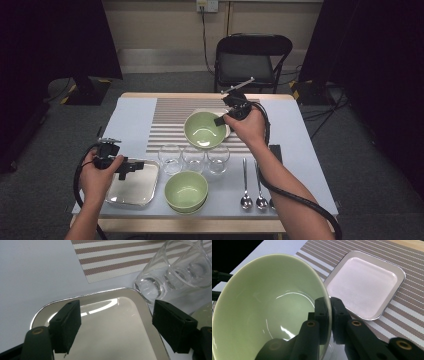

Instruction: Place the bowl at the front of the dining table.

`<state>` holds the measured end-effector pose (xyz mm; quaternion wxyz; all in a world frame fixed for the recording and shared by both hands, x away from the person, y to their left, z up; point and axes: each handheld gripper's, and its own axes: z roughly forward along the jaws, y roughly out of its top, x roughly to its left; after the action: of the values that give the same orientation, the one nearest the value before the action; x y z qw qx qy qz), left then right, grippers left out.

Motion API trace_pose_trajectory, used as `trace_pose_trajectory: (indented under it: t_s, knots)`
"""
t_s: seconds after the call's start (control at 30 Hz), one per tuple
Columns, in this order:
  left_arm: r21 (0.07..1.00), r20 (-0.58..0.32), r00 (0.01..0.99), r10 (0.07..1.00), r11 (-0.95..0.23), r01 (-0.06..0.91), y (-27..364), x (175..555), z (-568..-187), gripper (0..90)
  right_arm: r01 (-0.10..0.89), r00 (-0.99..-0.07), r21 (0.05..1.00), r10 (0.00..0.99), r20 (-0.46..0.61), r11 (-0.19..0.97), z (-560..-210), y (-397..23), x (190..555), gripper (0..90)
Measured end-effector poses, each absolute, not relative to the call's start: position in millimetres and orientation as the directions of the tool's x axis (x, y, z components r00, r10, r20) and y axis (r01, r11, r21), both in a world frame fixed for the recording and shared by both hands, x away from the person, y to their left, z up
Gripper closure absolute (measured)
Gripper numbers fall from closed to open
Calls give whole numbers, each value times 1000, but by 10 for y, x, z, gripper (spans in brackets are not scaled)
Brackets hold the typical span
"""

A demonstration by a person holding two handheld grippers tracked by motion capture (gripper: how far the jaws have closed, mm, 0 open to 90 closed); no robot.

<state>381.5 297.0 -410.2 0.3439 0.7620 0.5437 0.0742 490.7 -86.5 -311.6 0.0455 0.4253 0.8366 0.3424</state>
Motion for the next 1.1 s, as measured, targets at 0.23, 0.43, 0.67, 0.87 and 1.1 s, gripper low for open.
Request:
trace_pose_trajectory:
  t_s: [0.23, 0.43, 0.67, 0.87, 1.1]
  knots:
    - [603, -260, 393, 882, -169, 779, 2967, 3814, -4105, 233, 683, -630, 610, 747, 212, 402, -3118, -859, 4938, 850]
    - [606, -262, 395, 880, -168, 778, 2974, 3814, -4102, 233, 690, -619, 608, 755, 216, 392, -3123, -867, 4967, 849]
    - [608, -261, 394, 881, -167, 776, 2980, 3809, -4098, 233, 697, -606, 612, 762, 226, 373, -3148, -891, 5021, 849]
    - [607, -263, 396, 880, -168, 776, 2973, 3811, -4106, 234, 705, -593, 608, 774, 223, 366, -3179, -916, 5065, 849]
    - [605, -267, 395, 879, -166, 779, 2979, 3809, -4104, 233, 711, -584, 610, 777, 235, 351, -3186, -924, 5111, 849]
